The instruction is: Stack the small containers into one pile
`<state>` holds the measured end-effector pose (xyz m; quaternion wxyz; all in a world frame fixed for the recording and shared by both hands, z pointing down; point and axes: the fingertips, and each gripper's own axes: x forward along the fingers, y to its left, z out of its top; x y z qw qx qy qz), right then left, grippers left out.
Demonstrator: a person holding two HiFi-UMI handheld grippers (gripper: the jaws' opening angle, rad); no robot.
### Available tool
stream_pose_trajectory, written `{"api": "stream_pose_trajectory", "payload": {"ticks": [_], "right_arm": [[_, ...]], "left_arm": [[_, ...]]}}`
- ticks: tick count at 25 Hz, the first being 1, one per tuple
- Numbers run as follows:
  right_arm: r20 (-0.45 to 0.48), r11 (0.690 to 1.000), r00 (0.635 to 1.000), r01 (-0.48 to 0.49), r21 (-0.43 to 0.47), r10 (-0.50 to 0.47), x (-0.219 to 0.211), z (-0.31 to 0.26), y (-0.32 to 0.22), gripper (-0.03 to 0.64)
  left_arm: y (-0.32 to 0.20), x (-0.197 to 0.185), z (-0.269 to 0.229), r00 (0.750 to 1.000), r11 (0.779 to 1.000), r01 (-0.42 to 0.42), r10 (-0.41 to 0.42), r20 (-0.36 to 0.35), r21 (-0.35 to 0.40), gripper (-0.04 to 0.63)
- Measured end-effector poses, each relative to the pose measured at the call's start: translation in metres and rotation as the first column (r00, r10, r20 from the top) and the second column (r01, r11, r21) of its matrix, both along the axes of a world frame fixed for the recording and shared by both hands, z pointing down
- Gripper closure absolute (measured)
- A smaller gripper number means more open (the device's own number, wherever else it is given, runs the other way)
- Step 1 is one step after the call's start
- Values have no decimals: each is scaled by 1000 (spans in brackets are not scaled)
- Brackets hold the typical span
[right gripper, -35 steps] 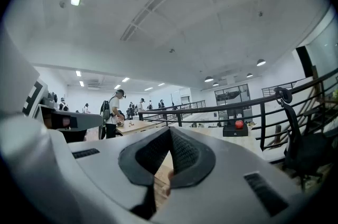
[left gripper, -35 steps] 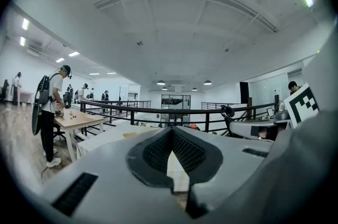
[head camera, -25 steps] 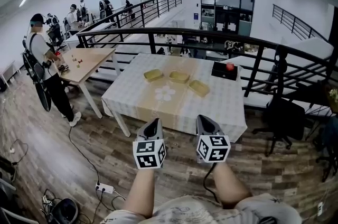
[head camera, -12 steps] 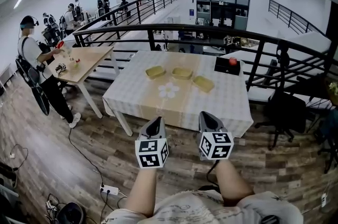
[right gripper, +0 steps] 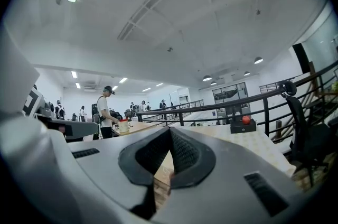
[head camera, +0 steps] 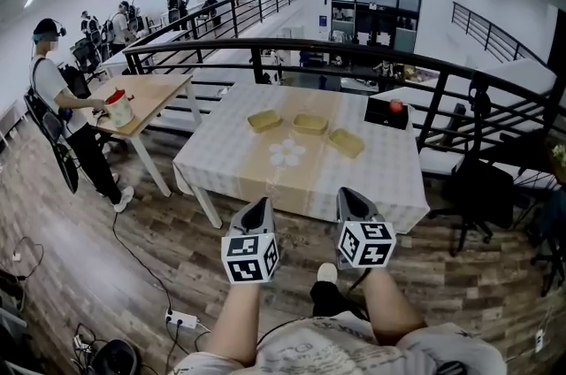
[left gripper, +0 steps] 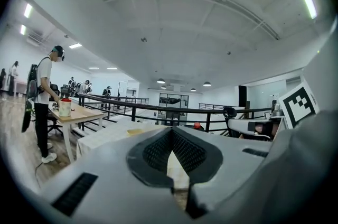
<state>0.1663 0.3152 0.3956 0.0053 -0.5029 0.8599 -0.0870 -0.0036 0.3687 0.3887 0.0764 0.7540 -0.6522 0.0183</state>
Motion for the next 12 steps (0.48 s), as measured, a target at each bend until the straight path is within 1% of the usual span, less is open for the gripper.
{"api": "stream_pose_trajectory", "payload": {"ticks": [2,4,8,12], "right_arm": [[-4,1000,1000,0,5,0,0,2,-8,618],[-3,1000,1000,-2,9,2,0,7,-18,618],[-1,1000,1000,-1,6,1,-2,19,-47,618],[3,1000,1000,-4,-10,4,-5,31,-85,618]], "left_arm": [[-5,-1,3,1000,1000,-1,1,-8,2,589],[-13,-1,7,1000,1000,0,0,-1,7,589],[-43,-5,22,998,1000,13,-13,68,0,589],[-82,-5,35,998,1000,4,-3,67,-23,589]]}}
